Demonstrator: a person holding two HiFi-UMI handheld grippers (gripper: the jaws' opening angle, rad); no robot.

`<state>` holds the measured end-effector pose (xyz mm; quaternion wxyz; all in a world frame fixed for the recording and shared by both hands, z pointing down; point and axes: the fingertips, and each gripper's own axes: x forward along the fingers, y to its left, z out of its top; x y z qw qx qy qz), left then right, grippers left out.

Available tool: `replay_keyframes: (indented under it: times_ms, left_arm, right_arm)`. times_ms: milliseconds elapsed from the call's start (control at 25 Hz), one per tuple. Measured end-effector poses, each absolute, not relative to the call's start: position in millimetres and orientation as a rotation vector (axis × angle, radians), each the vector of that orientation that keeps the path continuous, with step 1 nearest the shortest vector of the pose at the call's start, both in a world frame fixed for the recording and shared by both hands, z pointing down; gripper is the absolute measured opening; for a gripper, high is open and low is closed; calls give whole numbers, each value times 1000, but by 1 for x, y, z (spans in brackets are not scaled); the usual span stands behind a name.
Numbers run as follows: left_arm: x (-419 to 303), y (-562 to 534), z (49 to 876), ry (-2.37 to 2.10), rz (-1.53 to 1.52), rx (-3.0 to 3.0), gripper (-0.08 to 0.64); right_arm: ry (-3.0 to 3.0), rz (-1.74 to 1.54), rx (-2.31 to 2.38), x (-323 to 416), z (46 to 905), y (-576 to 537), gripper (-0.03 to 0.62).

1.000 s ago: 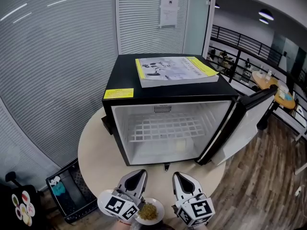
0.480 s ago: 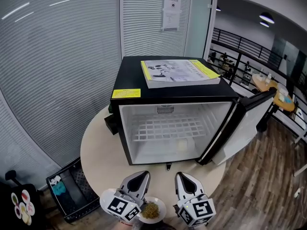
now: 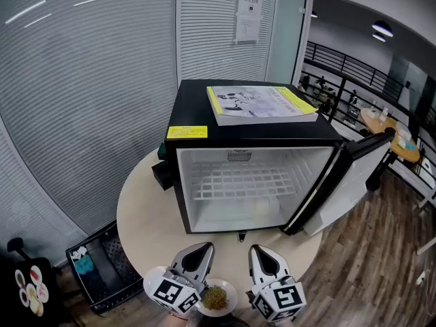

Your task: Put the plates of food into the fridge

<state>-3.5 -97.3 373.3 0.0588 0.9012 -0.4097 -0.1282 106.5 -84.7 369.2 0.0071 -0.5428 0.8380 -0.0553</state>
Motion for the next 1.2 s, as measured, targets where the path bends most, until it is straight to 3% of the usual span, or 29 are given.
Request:
replay_keyframes:
  times_ms: [640,1200]
  left_arm:
    - [-23,-73,369,-1312,-411,2715,6]
    - [-41,-23,399,-1329,-382,2681,6]
  right_arm:
    - [2661,-187,-1667,91,381,-65,8]
    - [2539,-570,-1768,103,452,-8,9]
